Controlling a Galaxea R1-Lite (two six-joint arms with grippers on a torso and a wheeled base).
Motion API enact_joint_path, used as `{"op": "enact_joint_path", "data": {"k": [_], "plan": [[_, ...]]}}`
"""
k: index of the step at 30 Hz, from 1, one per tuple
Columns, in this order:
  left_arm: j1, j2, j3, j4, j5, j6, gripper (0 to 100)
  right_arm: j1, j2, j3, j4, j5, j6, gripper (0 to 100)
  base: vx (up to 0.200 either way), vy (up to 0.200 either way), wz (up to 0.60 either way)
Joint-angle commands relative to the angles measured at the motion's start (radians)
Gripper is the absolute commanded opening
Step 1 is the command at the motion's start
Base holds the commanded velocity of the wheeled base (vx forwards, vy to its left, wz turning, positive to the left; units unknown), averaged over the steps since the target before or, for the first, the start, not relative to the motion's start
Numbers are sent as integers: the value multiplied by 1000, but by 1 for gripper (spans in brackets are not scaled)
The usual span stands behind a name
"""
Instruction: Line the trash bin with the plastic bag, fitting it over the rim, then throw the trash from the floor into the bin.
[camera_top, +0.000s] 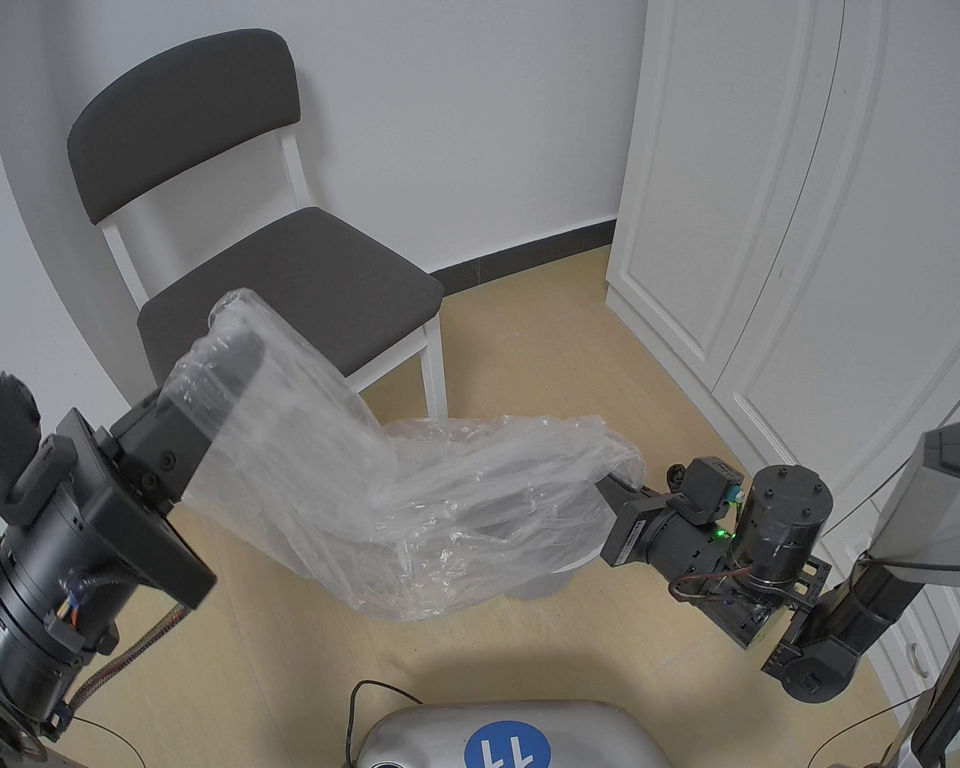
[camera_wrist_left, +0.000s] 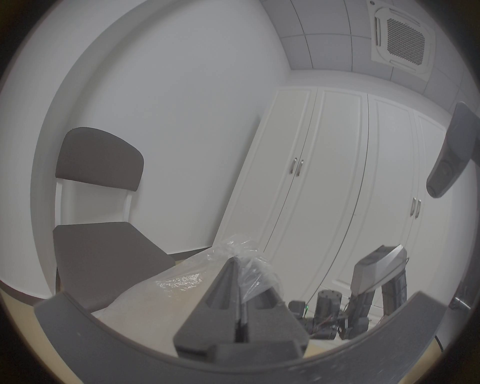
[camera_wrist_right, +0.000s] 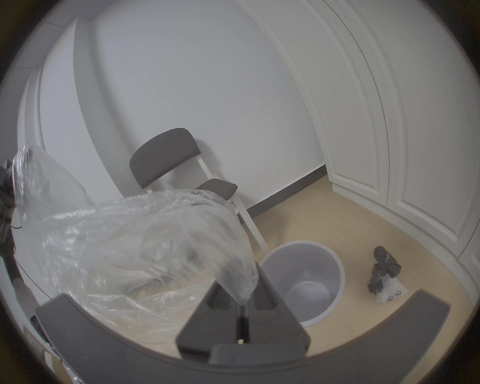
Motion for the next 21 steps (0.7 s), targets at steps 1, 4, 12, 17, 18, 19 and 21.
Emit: {"op": "enact_joint_path", "data": {"k": [1, 4, 12, 17, 18, 19, 21], "plan": [[4, -64, -9, 95, 4, 0, 0, -25, -172, 3, 156, 3, -14, 0, 0, 0, 0], [2, -77, -9, 129, 4, 0, 0, -27, -248, -6, 294, 3, -27, 0, 0, 0, 0], [1, -103, 1, 270, 4, 0, 0, -39, -541, -127, 894, -11, -34, 0, 0, 0, 0], [1, -107, 3, 333, 4, 0, 0, -54, -597, -103, 905, -9, -93, 0, 0, 0, 0], [1, -112, 3, 338, 4, 0, 0, -57, -603, -100, 905, -9, -104, 0, 0, 0, 0], [1, -121, 3, 351, 5, 2, 0, -67, -617, -91, 905, -9, -126, 0, 0, 0, 0], [4, -135, 0, 384, 5, 2, 0, -74, -640, -75, 906, -9, -158, 0, 0, 0, 0]]}}
